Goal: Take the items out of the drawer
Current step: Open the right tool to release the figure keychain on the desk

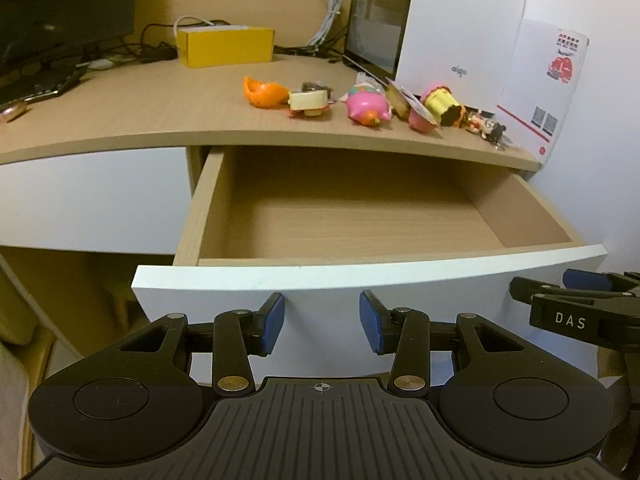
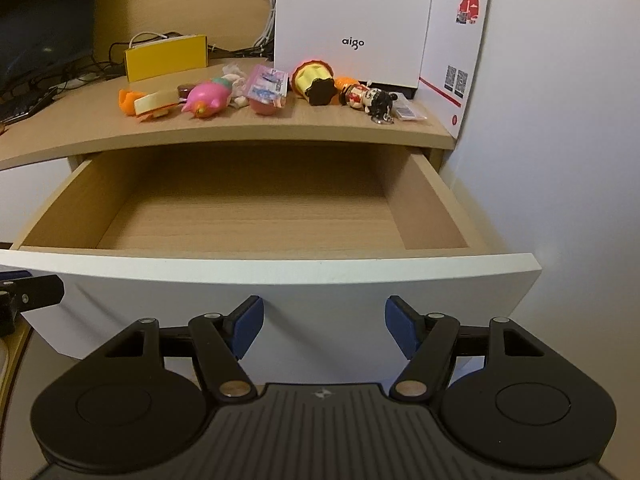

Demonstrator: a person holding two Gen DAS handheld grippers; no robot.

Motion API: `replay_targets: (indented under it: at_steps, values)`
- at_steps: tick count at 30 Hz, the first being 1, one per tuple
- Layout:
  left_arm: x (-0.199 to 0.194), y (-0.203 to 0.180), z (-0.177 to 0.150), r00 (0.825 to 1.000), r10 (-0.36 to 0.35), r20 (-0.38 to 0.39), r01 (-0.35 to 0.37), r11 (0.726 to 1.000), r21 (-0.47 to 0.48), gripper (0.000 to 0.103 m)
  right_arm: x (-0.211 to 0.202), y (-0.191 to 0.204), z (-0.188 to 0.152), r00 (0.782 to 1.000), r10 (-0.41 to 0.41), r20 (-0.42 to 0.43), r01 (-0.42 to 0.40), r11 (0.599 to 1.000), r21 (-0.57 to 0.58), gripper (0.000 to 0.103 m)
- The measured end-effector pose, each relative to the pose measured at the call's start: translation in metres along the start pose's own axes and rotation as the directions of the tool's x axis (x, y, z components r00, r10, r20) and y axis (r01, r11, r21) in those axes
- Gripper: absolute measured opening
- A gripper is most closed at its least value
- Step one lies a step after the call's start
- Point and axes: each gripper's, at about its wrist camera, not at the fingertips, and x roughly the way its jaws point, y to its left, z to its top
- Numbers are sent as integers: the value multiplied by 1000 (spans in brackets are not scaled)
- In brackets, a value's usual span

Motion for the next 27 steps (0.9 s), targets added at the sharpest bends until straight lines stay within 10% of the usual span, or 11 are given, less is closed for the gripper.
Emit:
replay_targets:
  at_steps: [27]
  values:
    - [100,3,60,995,99,-12,-99,995,-10,46,92,-5,57,996,66,68,-65,998,-17,68]
